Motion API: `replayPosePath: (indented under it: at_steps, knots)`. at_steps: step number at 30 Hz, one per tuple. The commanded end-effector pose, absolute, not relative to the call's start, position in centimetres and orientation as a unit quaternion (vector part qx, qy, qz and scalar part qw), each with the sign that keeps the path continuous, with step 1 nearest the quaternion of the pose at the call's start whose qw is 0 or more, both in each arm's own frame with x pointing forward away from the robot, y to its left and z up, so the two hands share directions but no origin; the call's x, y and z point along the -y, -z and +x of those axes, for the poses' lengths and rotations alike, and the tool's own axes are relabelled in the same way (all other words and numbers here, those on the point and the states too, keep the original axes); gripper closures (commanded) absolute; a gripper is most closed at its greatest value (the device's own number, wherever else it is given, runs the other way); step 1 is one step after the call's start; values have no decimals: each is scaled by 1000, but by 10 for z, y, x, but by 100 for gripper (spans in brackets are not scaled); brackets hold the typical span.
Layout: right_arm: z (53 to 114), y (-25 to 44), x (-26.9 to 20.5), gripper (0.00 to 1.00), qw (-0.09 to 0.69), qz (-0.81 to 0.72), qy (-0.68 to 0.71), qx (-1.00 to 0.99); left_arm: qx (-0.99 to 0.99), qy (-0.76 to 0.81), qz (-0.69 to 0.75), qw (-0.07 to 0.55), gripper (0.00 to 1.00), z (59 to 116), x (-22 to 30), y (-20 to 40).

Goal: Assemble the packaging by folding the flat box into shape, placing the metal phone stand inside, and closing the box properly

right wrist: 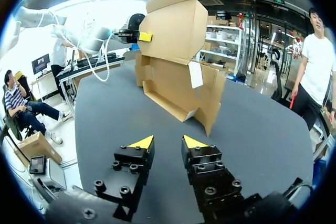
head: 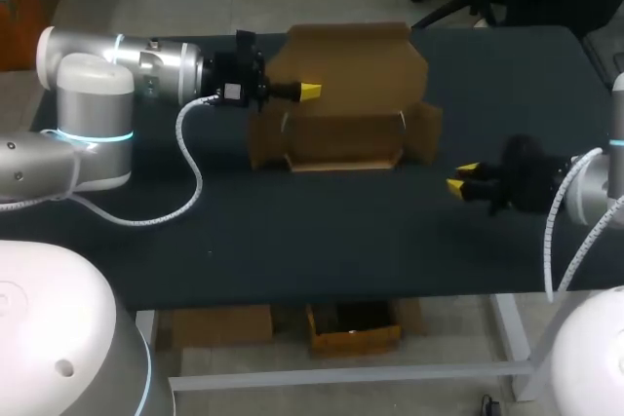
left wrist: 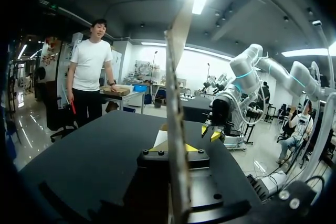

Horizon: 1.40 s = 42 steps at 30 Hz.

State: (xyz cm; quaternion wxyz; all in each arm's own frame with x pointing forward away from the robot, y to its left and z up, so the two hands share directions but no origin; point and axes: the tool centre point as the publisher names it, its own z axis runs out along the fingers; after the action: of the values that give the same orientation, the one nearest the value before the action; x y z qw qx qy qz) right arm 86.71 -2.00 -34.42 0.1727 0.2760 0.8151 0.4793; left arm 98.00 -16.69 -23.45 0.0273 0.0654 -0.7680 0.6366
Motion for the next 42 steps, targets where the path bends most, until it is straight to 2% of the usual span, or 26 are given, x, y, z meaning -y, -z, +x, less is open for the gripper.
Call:
replayPosePath:
  at_steps: [1, 6, 10, 19, 27, 30, 40, 42]
  knots:
    - [869, 342, 27, 57, 167, 273, -472, -821, 769, -636, 64, 28, 100, 981, 166, 239]
    - [877, 345, 36, 51, 165, 271, -465, -826, 769, -636, 64, 28, 100, 981, 166, 239]
    - [888, 346, 41, 38, 166, 269, -460, -830, 769, -636, 64, 28, 100, 981, 166, 239]
    - [921, 355, 44, 29, 161, 263, -456, -835, 769, -636, 64, 28, 100, 981, 166, 239]
    - [950, 363, 34, 30, 147, 254, -460, -838, 769, -636, 64, 28, 100, 981, 166, 239]
    - [960, 366, 32, 34, 144, 255, -461, -838, 769, -636, 64, 28, 100, 981, 166, 239]
    - [986, 373, 18, 38, 133, 259, -472, -832, 769, -636, 64, 28, 100, 981, 166, 239]
    - [989, 373, 15, 41, 131, 260, -473, -832, 769, -636, 64, 28, 100, 981, 166, 239]
